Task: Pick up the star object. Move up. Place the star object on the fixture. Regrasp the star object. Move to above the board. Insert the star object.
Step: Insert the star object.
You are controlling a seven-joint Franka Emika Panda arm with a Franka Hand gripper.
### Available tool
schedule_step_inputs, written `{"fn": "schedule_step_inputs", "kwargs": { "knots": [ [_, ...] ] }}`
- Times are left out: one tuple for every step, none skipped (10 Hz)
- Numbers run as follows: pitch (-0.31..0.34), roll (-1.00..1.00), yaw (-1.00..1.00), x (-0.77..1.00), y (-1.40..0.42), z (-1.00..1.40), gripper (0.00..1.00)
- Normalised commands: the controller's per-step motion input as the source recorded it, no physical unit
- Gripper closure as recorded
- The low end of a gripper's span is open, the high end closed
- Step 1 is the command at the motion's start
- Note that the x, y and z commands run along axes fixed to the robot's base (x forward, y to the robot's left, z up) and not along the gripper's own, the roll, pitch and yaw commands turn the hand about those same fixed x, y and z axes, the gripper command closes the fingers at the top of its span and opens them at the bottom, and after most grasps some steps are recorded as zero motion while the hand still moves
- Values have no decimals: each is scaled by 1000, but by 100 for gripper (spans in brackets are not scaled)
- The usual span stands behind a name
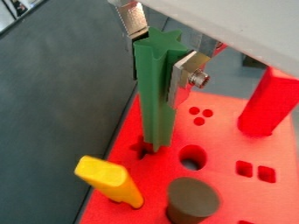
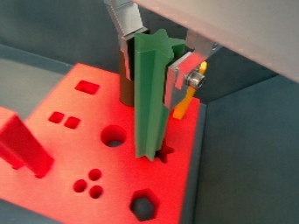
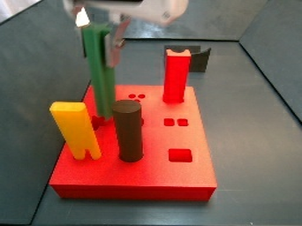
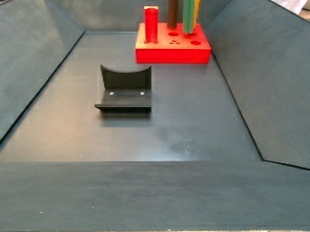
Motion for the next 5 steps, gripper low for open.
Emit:
{"fn": "schedule_step_inputs", "kwargs": {
  "knots": [
    [-31, -46, 40, -189, -134, -3, 100],
    [-59, -100, 0, -151, -69, 0, 100],
    [-23, -70, 0, -157, -20, 0, 100],
    [-39, -79, -6, -223, -29, 0, 100],
    [-43, -100, -3, -203, -14, -63, 100]
  ]
}}
